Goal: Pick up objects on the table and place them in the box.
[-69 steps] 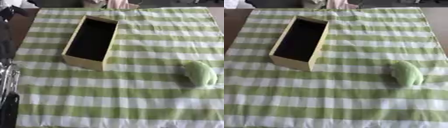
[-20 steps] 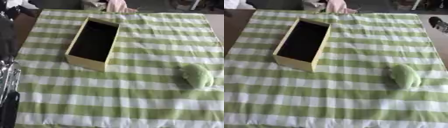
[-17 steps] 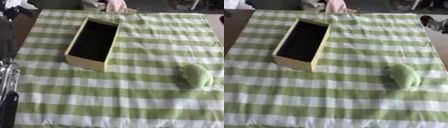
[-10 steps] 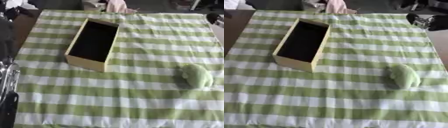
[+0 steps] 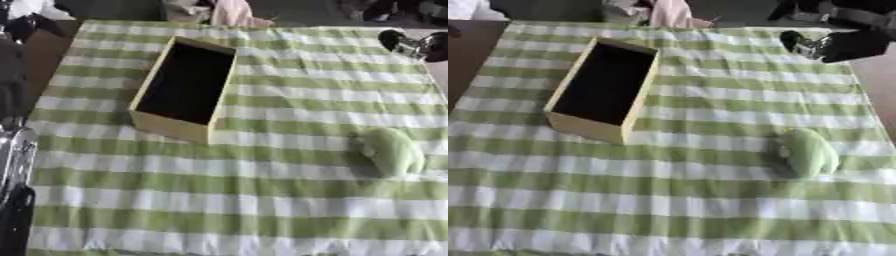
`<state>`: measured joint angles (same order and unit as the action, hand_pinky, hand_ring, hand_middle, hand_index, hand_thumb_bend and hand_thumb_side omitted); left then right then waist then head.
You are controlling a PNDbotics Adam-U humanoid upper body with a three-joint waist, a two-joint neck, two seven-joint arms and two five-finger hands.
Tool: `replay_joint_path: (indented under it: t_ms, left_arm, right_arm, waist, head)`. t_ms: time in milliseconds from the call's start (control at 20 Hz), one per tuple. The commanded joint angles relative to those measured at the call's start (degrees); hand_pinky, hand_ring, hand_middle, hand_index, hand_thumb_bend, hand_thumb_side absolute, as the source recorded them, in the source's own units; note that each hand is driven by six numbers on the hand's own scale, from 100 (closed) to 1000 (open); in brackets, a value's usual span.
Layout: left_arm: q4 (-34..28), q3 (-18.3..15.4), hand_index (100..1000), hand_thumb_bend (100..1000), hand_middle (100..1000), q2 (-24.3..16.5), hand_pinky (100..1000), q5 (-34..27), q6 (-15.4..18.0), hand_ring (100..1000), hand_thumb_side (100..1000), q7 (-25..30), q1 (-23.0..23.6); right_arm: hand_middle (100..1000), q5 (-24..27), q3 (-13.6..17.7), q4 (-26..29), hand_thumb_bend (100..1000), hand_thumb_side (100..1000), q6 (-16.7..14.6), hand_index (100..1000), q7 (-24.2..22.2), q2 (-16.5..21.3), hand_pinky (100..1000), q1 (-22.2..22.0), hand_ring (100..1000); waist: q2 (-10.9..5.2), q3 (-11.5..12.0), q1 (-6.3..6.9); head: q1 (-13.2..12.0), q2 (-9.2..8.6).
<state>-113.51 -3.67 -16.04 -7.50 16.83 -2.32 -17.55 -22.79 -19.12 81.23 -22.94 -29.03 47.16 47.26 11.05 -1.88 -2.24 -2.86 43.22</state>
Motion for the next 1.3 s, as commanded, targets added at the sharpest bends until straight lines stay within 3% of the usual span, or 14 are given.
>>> replay_joint_path:
  t_ms: [50,250,300,450,650,700,750,1000,1150,1250,1300]
  left_arm:
    - [-1.08,-0.08,711,100,768,-0.54,480,-0.13,-0.08,848,739,0.12,-0.28]
    - [-1.08,-0.12,710,100,768,-0.57,480,-0.11,-0.22,849,739,0.07,-0.06]
    - [-1.08,-0.11,710,100,769,-0.57,480,-0.10,-0.25,849,739,0.07,-0.01]
    - [-1.08,-0.10,710,100,769,-0.57,480,-0.10,-0.29,850,739,0.10,0.08]
    - [-1.08,-0.10,710,100,769,-0.63,480,-0.08,-0.35,850,739,0.13,0.15]
    - [-1.08,-0.10,710,100,769,-0.64,480,-0.07,-0.37,850,739,0.15,0.16]
    - [-1.08,-0.09,710,100,769,-0.65,480,-0.06,-0.38,850,739,0.16,0.17]
    - [-1.08,-0.12,710,100,769,-0.67,479,-0.06,-0.49,851,738,0.17,0.24]
    - [-1.08,-0.12,710,100,769,-0.67,480,-0.06,-0.57,852,736,0.23,0.28]
    - [-1.08,-0.11,710,100,769,-0.67,480,-0.06,-0.61,852,735,0.27,0.29]
    - [-1.08,-0.11,710,100,769,-0.66,480,-0.05,-0.62,852,734,0.29,0.29]
  right_arm:
    - [878,0.56,0.63,-0.20,100,1000,-0.19,932,-0.47,1.44,953,-0.02,909]
    - [891,0.13,0.42,-0.15,100,1000,-1.85,968,-1.94,2.48,965,-2.31,923]
    - [894,-0.01,0.53,-0.10,100,889,-2.55,979,-2.63,2.78,974,-2.95,931]
    - [899,-0.58,1.57,-0.06,125,747,-4.27,980,-4.31,3.67,976,-4.73,930]
    - [903,-0.54,2.54,0.02,140,653,-5.11,991,-5.01,4.49,977,-6.26,926]
    - [902,-0.53,2.61,0.04,152,590,-5.15,995,-5.19,4.66,983,-6.49,924]
    - [902,-0.49,2.65,0.06,145,599,-5.12,995,-5.37,4.79,984,-6.67,924]
    - [892,0.98,2.67,0.24,160,468,-4.65,1000,-6.34,5.33,971,-7.59,904]
    - [890,1.55,2.63,0.20,163,476,-4.16,1000,-7.00,5.60,964,-8.50,893]
    - [891,2.16,2.56,0.16,166,590,-3.94,1000,-7.45,5.74,966,-9.10,892]
    - [889,2.33,2.67,0.17,172,588,-3.81,1000,-7.48,5.81,965,-9.35,892]
  waist:
    - [-1.11,-0.04,-0.07]
    - [-1.32,-0.22,-0.26]
    - [-1.37,-0.31,-0.31]
    - [-1.49,-0.46,-0.39]
    - [-1.55,-0.59,-0.43]
    - [-1.56,-0.62,-0.45]
    - [-1.56,-0.63,-0.46]
    - [-1.54,-0.70,-0.54]
    - [-1.53,-0.71,-0.60]
    - [-1.53,-0.74,-0.64]
    - [-1.54,-0.77,-0.66]
  head:
    - [0.05,0.17]
    - [-0.01,0.29]
    - [-0.05,0.28]
    - [-0.11,0.18]
    - [-0.17,0.21]
    - [-0.16,0.21]
    - [-0.15,0.20]
    - [-0.19,0.33]
    - [-0.24,0.31]
    - [-0.24,0.28]
    - [-0.24,0.28]
